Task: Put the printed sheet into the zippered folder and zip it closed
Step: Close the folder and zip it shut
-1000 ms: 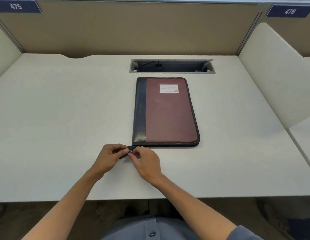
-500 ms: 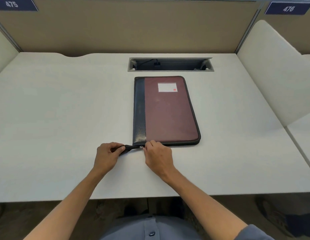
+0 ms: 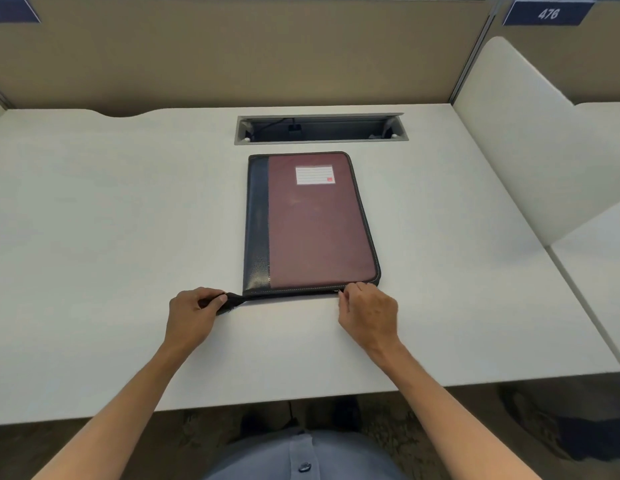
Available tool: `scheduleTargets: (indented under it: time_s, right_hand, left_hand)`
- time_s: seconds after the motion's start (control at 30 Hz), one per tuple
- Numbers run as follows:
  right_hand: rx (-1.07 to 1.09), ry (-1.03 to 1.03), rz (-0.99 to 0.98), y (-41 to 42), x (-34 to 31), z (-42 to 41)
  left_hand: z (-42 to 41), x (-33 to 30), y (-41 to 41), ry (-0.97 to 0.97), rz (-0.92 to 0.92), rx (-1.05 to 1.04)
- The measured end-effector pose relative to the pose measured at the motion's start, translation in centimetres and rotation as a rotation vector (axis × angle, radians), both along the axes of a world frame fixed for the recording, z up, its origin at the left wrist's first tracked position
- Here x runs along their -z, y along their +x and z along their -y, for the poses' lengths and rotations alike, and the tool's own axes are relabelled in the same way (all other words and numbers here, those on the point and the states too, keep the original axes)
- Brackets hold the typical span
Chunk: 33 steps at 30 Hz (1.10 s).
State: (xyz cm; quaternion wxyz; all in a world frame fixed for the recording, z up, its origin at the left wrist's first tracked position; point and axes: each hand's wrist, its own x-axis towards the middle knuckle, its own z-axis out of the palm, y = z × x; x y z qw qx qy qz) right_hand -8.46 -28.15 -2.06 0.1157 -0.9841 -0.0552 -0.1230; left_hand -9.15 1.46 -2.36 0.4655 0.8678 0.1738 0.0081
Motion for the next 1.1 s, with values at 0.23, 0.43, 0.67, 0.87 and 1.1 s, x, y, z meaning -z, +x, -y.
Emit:
scheduleTargets:
  time_s: [0.23, 0.43, 0.67, 0.87, 1.1]
  right_hand:
    - [0.102, -0.021, 0.03, 0.6, 0.7, 5.7]
    - [0.025, 0.059, 0.096, 0.5, 1.3, 6.3]
    - [0.041, 0.154, 0.084, 0.3, 1.4, 6.4]
    - [0.047, 0.169, 0.089, 0.2, 1.5, 6.2]
    - [0.004, -0.041, 0.208, 1.6, 1.9, 7.5]
  left_hand:
    - [-0.1, 0.2, 0.2, 0.033, -0.024, -0.033]
    - [3.1, 0.0, 0.0, 0.566, 0.219, 0.142]
    - [13.4, 0.3, 2.4, 0.842, 0.4, 0.748]
    - [18.2, 0.7, 4.4, 0.918, 0.362, 0.868]
    - [17.6, 0.4, 4.4, 0.941, 0.419, 0.9]
